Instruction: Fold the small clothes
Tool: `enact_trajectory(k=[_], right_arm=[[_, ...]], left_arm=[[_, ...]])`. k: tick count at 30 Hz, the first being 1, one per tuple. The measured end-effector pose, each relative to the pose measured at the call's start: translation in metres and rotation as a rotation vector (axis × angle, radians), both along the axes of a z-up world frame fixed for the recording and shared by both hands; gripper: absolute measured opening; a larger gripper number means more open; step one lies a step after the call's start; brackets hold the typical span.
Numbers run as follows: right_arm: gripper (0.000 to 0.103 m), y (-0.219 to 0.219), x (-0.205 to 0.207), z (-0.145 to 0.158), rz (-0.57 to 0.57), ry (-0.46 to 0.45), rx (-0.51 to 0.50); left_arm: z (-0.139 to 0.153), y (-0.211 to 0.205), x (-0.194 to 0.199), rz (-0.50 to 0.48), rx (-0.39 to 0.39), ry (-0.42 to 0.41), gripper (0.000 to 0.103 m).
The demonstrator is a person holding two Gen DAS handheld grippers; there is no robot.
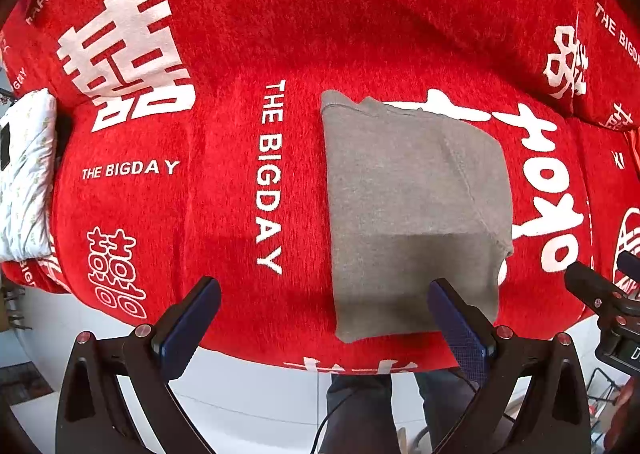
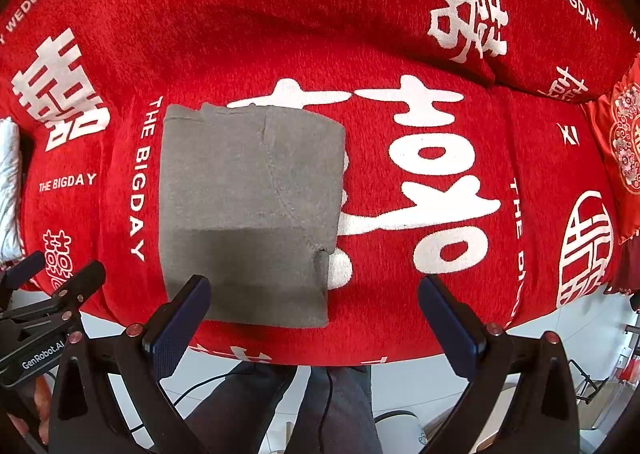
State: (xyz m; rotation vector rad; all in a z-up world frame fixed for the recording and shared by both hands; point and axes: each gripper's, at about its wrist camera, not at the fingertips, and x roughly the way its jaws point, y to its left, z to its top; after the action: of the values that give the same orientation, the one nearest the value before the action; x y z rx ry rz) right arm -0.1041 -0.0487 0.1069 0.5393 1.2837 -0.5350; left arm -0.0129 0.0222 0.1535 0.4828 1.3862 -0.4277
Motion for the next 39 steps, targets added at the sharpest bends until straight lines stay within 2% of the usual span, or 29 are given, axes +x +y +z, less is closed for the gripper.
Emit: enact_trajectory(k=[30,39], right_arm=[[0.103,-0.0003,-0.0007,0.0000,0.005,0.001,0.006],[0.103,-0.0009,-0.0003,-0.0004,0.011,0.002,0.007]], left_arm=[[0.0057,-0.0019,-0.0055,-0.035,0.000,-0.016,0.103],[0.0062,-0.0035,-0.0056,-0.037,0.018,-0.046,0.103]])
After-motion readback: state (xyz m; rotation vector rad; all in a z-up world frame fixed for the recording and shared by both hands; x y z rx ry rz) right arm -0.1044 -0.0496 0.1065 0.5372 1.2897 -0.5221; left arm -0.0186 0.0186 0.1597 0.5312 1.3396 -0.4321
